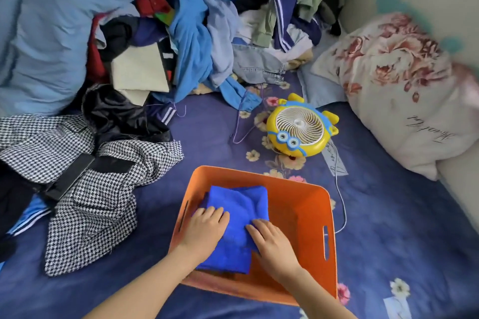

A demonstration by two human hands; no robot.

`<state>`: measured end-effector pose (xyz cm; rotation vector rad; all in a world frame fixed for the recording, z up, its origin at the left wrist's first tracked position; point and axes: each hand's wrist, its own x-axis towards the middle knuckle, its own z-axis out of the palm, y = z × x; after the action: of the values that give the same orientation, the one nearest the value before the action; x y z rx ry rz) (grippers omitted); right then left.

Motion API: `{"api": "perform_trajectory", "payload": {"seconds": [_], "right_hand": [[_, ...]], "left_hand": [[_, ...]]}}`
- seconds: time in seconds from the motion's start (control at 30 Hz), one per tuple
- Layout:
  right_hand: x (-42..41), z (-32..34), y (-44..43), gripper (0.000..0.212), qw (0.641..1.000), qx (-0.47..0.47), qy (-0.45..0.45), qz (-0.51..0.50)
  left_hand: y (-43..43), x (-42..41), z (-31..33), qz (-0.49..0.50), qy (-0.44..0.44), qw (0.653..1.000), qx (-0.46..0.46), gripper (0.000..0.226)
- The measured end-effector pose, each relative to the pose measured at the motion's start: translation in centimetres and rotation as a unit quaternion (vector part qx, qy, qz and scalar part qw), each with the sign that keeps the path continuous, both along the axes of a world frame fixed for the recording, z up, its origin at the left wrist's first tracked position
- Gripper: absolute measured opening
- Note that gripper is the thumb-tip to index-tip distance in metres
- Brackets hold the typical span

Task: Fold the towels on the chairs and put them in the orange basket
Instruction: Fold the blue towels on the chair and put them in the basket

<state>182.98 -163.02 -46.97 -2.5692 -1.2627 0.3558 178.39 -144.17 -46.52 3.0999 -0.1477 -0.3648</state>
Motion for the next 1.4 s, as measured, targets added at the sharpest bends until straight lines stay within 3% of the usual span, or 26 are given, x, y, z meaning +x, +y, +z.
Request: {"api": "perform_trajectory", "payload": {"seconds": [0.1,0.2,0.33,0.5,0.83,1.0,1.2,1.4], "right_hand": [[-0.1,-5.6,1.1,0.062,0.989,-0.12,0.078,0.04],[-0.9,-8.5,1.0,0.061,0.961,-0.223,0.147,0.067],[-1.1,-10.3,1.4,0.056,0.952,-0.247,0.173,0.06],[-0.4,-9.8,2.0,0.053,0.95,-0.256,0.173,0.045],[0.3,-1.1,-1.2,0.046,0.957,-0.238,0.147,-0.081],[1.4,5.4,-4.5,0.046,0.966,-0.213,0.079,-0.126],[3.1,13.7,-7.4,0.048,0.967,-0.163,-0.021,-0.194],[2.8,22.1,-9.7,0.052,0.959,-0.096,-0.129,-0.233]], "left_hand": [[0.2,-1.3,-4.1,0.057,0.163,0.985,0.024,0.072],[-0.3,-2.9,-7.0,0.084,0.322,0.943,0.025,0.067],[-0.8,-3.4,-9.1,0.133,0.375,0.917,-0.023,0.066],[-0.7,-2.8,-8.0,0.15,0.38,0.912,-0.037,0.062],[0.0,-3.1,-0.4,0.177,0.282,0.941,-0.062,0.045],[-0.1,-1.8,4.7,0.143,0.214,0.964,-0.065,0.044],[-1.3,3.0,13.3,0.09,0.058,0.991,-0.08,0.046],[-3.0,4.6,20.8,0.034,-0.095,0.987,-0.127,0.047]]}}
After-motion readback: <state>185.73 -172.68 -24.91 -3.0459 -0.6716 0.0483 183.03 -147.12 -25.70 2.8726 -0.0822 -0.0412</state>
